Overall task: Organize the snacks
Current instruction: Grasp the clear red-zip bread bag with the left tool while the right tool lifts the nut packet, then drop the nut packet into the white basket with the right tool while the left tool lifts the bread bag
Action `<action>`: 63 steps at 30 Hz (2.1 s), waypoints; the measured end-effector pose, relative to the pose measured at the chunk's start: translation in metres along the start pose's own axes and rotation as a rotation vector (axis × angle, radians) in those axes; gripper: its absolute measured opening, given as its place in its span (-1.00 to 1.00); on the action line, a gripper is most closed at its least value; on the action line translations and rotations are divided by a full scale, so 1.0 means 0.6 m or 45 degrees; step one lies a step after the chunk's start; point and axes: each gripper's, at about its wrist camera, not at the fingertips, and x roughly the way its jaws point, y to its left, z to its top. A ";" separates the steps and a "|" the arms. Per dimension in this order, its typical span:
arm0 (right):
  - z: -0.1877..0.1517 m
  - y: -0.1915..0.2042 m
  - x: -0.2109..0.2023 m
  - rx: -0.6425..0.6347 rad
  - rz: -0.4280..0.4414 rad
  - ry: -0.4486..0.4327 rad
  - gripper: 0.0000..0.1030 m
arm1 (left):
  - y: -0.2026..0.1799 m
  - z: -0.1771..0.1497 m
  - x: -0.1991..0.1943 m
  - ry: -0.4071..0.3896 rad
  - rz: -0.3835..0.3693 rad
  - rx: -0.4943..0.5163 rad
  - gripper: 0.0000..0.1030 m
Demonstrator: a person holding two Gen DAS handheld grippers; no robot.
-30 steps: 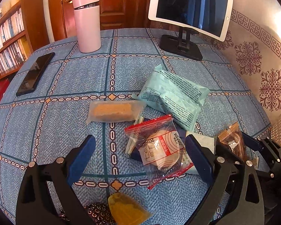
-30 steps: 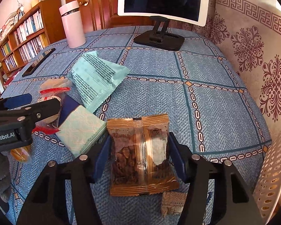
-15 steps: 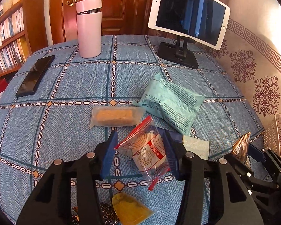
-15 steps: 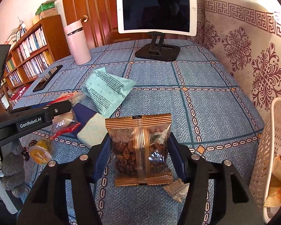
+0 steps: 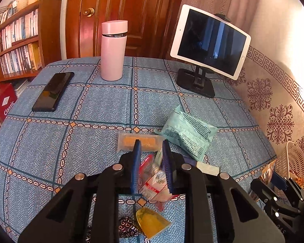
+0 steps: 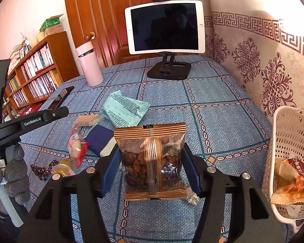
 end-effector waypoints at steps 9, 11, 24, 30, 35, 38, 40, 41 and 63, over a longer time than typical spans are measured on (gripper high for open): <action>-0.011 -0.002 -0.009 0.020 0.017 0.006 0.15 | 0.050 -0.012 0.028 0.126 0.012 -0.122 0.64; -0.013 -0.003 -0.008 0.026 0.023 0.007 0.15 | 0.053 -0.023 0.043 0.182 0.037 -0.142 0.66; -0.024 -0.038 -0.024 0.090 0.036 -0.005 0.15 | -0.008 -0.075 0.082 0.317 0.037 0.102 0.80; -0.023 -0.046 -0.044 0.105 0.037 -0.042 0.15 | -0.026 -0.081 0.079 0.245 0.108 0.208 0.36; -0.016 -0.056 -0.076 0.129 0.033 -0.103 0.15 | -0.029 -0.070 0.056 0.185 0.106 0.220 0.01; -0.013 -0.062 -0.094 0.145 0.027 -0.141 0.15 | -0.034 -0.063 0.034 0.139 0.094 0.226 -0.05; -0.010 -0.068 -0.106 0.157 0.022 -0.164 0.15 | -0.038 -0.057 0.018 0.107 0.087 0.231 -0.06; -0.010 -0.071 -0.112 0.163 0.018 -0.174 0.15 | -0.041 -0.054 0.010 0.092 0.082 0.232 -0.06; -0.037 -0.220 -0.222 0.344 -0.473 -0.414 0.35 | -0.188 -0.036 -0.093 -0.077 -0.091 0.411 -0.06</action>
